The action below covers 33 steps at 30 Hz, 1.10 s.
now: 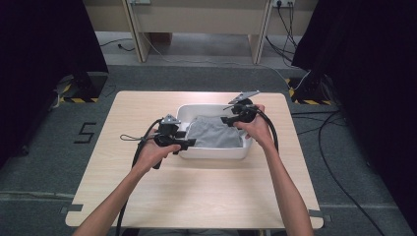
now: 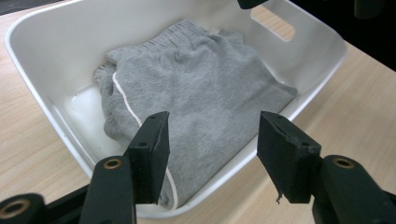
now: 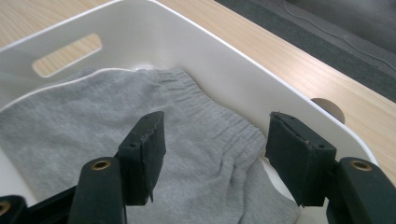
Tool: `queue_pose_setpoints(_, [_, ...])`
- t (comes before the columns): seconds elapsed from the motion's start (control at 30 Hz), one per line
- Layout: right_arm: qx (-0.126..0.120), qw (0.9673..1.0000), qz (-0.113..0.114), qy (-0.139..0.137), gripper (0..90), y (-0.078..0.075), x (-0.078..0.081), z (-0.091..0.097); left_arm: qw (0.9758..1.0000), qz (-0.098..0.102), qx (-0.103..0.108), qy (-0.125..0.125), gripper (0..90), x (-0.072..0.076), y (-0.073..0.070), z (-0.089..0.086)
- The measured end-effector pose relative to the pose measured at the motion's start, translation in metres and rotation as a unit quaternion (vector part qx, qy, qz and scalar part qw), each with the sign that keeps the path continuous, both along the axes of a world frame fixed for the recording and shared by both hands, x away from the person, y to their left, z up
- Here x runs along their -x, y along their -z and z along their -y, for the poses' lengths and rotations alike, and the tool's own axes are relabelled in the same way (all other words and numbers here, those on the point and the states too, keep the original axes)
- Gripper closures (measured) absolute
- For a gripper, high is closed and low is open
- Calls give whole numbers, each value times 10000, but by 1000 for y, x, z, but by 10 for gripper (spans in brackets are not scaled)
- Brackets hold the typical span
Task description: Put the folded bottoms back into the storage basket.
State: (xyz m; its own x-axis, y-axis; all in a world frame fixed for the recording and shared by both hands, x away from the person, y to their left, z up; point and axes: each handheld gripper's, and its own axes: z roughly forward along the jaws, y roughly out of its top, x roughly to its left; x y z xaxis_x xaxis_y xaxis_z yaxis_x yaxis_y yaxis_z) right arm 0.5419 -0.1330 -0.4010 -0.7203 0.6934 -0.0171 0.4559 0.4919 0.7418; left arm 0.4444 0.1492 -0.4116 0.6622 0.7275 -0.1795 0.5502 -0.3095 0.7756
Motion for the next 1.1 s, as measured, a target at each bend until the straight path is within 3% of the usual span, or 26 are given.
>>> queue_pose_setpoints(0.4, [-40,9995,150,-291,378,-13,30,-7,9998,106,140,138,389,19,-11,-7])
queue_pose_setpoints(0.77, [-93,9985,273,-469,373,-17,51,-5,9997,155,210,34,226,31,-16,-10])
queue_pose_setpoints(1.1, [-78,9976,339,-592,367,-15,70,-1,9991,284,303,-4,222,43,-18,-16])
